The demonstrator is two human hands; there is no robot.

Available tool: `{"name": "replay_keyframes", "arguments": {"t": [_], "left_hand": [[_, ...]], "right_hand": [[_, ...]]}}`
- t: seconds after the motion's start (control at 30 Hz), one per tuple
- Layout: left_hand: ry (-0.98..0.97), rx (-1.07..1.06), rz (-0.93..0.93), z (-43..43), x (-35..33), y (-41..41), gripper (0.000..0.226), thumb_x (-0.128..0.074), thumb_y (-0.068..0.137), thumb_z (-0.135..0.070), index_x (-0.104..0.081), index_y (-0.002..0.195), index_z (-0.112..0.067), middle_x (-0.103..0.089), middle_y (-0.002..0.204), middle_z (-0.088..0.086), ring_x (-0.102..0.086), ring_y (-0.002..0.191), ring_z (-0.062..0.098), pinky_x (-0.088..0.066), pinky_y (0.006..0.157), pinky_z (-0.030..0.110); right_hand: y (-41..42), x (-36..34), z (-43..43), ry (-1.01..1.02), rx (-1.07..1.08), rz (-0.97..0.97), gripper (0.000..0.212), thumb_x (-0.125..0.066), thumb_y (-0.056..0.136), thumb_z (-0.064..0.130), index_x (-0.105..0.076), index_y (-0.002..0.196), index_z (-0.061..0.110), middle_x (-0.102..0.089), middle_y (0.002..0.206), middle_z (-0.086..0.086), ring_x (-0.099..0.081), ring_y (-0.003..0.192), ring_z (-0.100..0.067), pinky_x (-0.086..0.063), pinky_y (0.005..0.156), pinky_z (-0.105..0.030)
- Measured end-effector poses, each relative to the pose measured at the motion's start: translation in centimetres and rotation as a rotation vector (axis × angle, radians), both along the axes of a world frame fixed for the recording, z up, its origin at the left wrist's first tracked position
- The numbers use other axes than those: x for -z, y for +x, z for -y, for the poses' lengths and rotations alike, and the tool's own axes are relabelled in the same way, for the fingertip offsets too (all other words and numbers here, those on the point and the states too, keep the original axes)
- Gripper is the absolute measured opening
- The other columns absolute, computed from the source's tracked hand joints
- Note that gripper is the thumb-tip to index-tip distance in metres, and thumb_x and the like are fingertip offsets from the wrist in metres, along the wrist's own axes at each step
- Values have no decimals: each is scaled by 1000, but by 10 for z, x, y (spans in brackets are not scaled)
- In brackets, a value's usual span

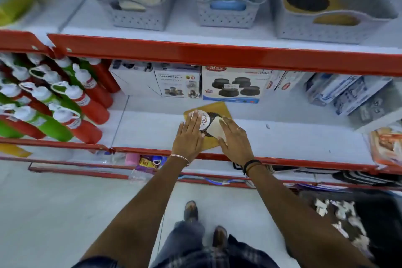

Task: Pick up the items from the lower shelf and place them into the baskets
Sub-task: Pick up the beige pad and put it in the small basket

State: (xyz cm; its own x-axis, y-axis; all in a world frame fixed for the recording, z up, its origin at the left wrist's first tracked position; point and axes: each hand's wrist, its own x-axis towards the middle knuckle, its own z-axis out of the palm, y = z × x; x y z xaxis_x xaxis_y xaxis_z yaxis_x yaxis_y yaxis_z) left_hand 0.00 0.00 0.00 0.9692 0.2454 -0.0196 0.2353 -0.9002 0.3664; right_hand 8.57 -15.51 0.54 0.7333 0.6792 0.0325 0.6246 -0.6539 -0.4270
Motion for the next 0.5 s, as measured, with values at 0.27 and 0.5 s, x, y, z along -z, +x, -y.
{"name": "replay_keyframes", "arguments": {"t": [0.27, 0.5], "left_hand": [[18, 9, -236, -15, 36, 4, 59, -29, 98, -34, -11, 148, -9, -9, 160, 8, -9, 147, 23, -13, 117, 45], [55, 38, -204, -17, 31, -1, 59, -23, 98, -36, -10, 148, -9, -9, 160, 9, -7, 147, 23, -10, 118, 43]], "right_hand": [[29, 25, -9, -186, 48, -265, 78, -65, 81, 41, -31, 144, 9, -23, 157, -10, -21, 144, -27, -15, 117, -38], [26, 13, -9, -202, 108, -227, 79, -73, 69, 41, -43, 136, 10, -39, 140, -13, -32, 129, -33, -25, 112, -43]]}}
